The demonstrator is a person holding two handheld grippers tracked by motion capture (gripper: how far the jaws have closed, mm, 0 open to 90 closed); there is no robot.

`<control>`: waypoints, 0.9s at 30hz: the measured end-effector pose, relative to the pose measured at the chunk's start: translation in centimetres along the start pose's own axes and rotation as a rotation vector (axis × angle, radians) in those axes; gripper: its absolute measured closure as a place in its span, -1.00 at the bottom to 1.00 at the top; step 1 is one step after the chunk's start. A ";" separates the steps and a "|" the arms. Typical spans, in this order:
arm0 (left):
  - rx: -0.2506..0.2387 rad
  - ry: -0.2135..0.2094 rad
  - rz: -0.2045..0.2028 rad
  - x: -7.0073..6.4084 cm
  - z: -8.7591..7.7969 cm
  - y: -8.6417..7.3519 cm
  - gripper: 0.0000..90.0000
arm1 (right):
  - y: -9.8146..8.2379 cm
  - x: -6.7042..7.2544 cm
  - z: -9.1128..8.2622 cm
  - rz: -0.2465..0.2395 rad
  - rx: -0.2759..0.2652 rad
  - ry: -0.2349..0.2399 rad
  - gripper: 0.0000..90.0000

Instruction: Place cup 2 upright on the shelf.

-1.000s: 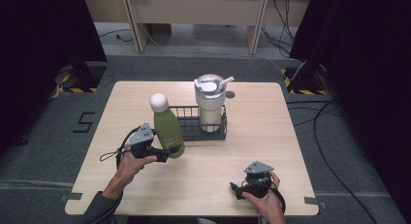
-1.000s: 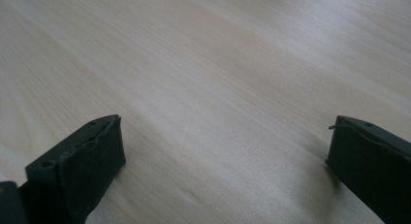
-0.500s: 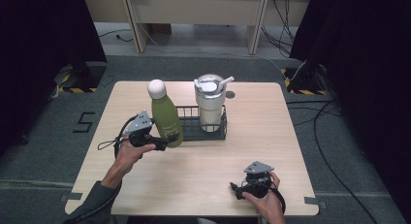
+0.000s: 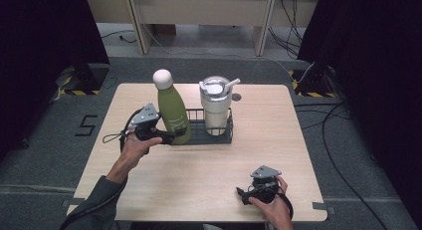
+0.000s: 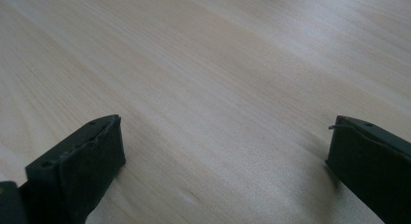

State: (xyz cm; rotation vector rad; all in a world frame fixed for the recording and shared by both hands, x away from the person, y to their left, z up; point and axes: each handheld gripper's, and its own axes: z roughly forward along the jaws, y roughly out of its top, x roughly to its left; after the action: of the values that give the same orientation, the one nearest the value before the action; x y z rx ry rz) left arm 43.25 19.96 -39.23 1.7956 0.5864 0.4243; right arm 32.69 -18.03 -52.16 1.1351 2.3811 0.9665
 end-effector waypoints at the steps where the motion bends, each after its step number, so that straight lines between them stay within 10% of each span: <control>1: 0.001 0.001 -0.002 0.1 0.1 0.1 -0.54 | 0.0 0.0 0.0 0.000 0.000 0.000 -0.99; 27: 0.034 0.060 -0.017 3.7 2.3 2.0 -0.54 | 0.0 0.0 0.0 -0.003 0.001 0.000 -0.99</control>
State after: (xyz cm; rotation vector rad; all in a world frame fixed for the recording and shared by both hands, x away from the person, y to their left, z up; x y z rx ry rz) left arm 47.89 19.92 -37.96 1.8144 0.6536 0.4602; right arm 32.71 -18.05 -52.14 1.1315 2.3833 0.9645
